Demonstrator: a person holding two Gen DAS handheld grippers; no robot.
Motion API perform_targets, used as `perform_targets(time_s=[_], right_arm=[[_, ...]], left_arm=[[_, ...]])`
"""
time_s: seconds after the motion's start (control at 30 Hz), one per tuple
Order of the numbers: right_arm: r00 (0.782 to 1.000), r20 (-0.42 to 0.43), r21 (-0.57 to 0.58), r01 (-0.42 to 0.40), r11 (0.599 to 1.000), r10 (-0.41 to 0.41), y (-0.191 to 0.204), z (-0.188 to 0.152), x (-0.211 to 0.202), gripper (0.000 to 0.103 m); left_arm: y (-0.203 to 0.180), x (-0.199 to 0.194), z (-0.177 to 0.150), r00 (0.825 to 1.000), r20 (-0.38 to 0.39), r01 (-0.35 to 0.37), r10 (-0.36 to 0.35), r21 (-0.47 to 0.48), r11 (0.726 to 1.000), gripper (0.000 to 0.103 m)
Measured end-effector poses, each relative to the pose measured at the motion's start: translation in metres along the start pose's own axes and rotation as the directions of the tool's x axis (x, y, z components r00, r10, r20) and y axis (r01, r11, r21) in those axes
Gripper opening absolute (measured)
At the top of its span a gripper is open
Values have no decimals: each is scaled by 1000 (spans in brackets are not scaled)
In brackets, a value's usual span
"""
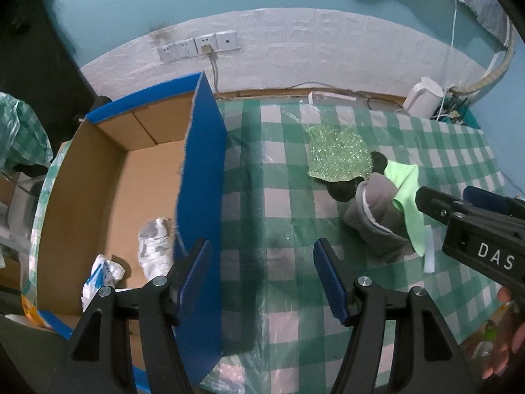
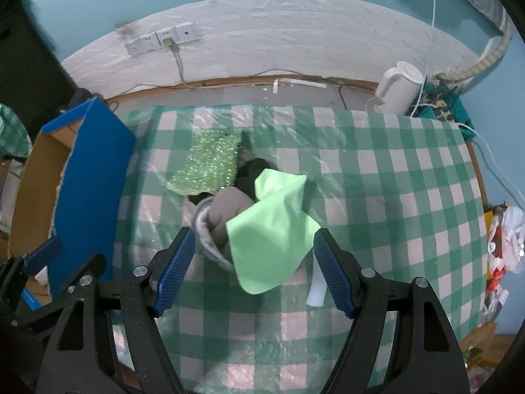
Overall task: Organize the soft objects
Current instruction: 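Move both tools back over the hat and green cloth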
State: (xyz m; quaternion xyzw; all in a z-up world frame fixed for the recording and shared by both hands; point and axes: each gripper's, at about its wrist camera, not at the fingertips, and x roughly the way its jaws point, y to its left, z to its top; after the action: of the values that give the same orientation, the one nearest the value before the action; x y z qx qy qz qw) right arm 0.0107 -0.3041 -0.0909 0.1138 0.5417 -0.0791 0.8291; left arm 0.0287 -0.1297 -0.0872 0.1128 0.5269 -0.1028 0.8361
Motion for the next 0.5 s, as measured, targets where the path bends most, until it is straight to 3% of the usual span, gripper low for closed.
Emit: perform_targets(time_s=[0.5], right_arm=[[997,-70,10,40,999,-40,-4,1,50,75]], left_arm=[[-15,30,3,999,-37,-24,24,18,1000,67]])
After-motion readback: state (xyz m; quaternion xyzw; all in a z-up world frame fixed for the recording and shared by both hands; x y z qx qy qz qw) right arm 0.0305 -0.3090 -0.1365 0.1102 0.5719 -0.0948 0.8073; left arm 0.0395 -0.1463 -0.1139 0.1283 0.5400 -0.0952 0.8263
